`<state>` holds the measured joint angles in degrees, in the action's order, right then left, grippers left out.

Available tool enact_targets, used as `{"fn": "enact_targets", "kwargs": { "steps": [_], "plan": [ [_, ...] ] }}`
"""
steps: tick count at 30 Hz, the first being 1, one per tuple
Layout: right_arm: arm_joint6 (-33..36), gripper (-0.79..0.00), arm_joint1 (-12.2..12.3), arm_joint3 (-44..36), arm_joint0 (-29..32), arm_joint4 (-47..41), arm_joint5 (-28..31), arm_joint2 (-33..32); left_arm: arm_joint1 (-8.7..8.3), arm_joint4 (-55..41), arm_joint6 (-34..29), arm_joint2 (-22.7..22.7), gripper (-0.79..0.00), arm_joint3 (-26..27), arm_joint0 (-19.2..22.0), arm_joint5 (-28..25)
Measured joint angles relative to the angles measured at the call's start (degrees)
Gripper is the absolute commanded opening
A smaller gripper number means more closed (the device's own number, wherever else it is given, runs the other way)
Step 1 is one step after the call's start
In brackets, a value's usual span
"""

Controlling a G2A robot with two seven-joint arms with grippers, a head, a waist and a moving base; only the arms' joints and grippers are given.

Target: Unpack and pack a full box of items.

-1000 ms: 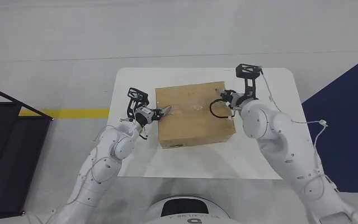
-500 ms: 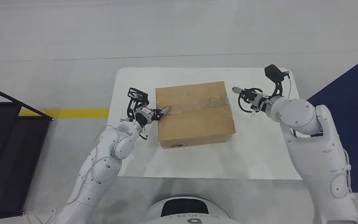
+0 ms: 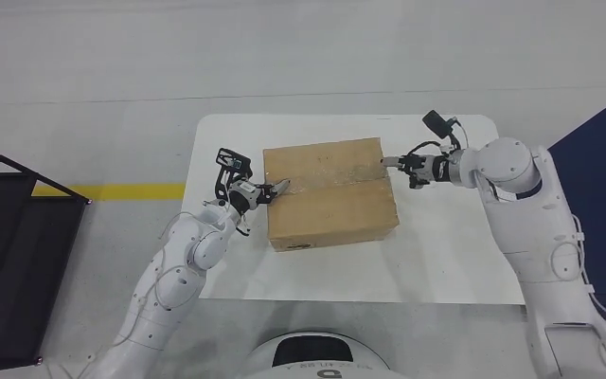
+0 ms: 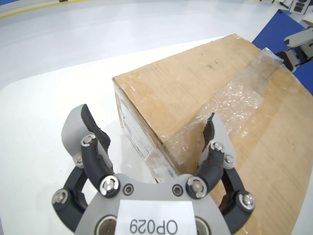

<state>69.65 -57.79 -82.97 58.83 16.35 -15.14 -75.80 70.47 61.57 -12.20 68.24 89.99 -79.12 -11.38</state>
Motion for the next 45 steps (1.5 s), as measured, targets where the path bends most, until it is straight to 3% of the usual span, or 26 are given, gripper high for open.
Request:
{"fn": "enact_targets", "kwargs": {
  "steps": [2,4,5,14,23,44,45],
  "plan": [
    [-0.1,-0.536,-0.2,1.6,-1.3,-0.4,0.9,1.0,0.00,0.0,0.0,0.0,0.000,0.0,0.0,0.0],
    [-0.1,-0.757,-0.2,2.8,-2.2,-0.9,1.7,1.5,0.00,0.0,0.0,0.0,0.000,0.0,0.0,0.0],
    [-0.1,-0.785,-0.2,3.1,-2.4,-1.2,2.1,1.5,0.00,0.0,0.0,0.0,0.000,0.0,0.0,0.0],
    [-2.0,-0.785,0.7,-1.9,1.1,-2.0,4.2,-1.8,0.00,0.0,0.0,0.0,0.000,0.0,0.0,0.0],
    [-2.6,-0.785,1.9,-9.5,7.2,-0.2,1.5,-5.3,0.00,0.0,0.0,0.0,0.000,0.0,0.0,0.0],
    [-6.4,-0.785,2.2,-8.4,7.7,-0.4,-2.0,-4.4,0.00,0.0,0.0,0.0,0.000,0.0,0.0,0.0],
    [-6.5,-0.708,2.2,-8.0,7.5,-0.4,-2.3,-4.3,0.00,0.0,0.0,0.0,0.000,0.0,0.0,0.0]
  ]
}}
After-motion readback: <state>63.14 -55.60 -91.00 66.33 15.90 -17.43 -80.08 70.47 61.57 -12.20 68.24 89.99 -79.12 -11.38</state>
